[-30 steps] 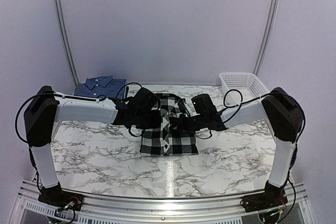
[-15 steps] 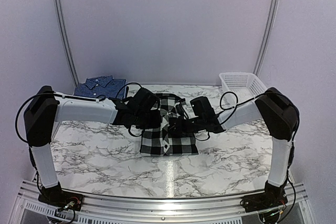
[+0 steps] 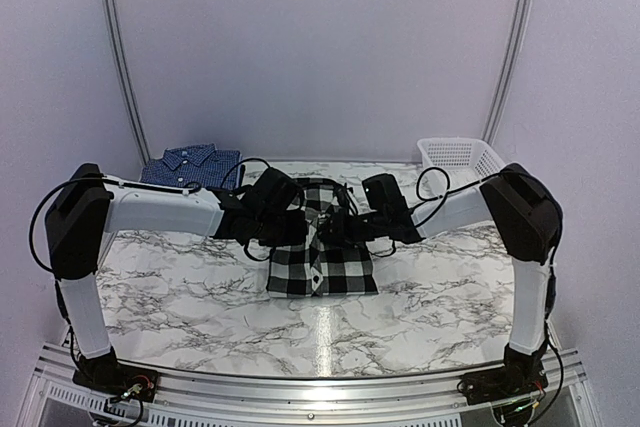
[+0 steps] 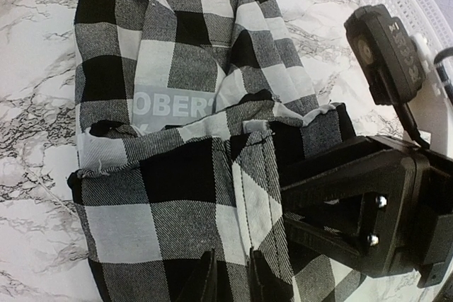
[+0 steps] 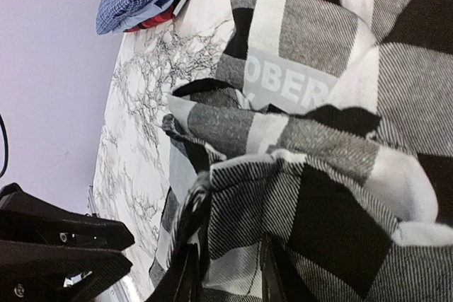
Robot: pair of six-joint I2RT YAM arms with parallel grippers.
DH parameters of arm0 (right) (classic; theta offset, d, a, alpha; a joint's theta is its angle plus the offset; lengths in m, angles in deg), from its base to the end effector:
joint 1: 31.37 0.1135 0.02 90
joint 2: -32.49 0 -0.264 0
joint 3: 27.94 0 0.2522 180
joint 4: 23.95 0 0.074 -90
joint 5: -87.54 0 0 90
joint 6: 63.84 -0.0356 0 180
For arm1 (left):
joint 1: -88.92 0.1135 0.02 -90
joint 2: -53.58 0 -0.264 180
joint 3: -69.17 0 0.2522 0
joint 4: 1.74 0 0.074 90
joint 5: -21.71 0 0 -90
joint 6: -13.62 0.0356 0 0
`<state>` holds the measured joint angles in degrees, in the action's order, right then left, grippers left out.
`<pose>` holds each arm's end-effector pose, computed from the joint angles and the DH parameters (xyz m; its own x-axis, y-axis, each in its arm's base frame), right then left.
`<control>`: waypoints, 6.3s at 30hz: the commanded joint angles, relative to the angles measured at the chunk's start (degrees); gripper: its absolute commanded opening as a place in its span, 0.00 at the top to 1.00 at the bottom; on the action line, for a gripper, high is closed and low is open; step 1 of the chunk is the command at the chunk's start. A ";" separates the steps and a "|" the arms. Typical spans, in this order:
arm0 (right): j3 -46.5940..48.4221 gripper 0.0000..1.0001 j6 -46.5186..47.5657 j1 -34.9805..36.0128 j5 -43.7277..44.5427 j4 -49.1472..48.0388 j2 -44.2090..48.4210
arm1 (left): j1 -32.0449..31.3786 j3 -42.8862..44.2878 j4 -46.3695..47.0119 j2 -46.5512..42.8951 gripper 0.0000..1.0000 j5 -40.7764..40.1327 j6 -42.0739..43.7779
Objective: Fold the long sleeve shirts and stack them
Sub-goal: Smooth out the 2/3-rectangle-folded shirt at the center of the board, then pick up the 2/3-rectangle-folded shirt from the center of the board.
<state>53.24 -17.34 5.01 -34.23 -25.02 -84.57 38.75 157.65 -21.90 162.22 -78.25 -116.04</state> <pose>0.3351 0.2702 0.1413 -0.9201 0.0490 -0.3887 -0.3019 0.5436 0.7832 0.2765 -0.3219 0.2062 -0.7479 -0.0847 -0.6584 0.2528 0.8808 -0.4005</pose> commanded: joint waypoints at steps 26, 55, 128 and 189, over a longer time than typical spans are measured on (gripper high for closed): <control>7.86 0.49 -4.68 -3.73 -5.17 -7.14 -6.63 | 1.30 -2.38 6.69 0.21 0.83 6.60 -2.03; 5.21 0.76 12.10 -9.22 -1.97 7.11 -0.72 | 8.21 4.17 10.56 7.50 0.79 12.28 -0.26; -13.19 0.78 2.81 2.38 -5.11 -10.76 1.32 | 4.74 -26.72 16.21 -10.21 0.80 24.10 -7.59; -34.38 0.76 7.78 -1.92 10.17 5.10 26.48 | 5.82 -32.51 11.51 -12.13 0.68 24.11 -8.60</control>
<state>17.94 -8.32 2.65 -26.67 -20.01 -57.66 44.71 126.15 -7.60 149.72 -52.74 -124.19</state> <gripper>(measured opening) 0.245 0.313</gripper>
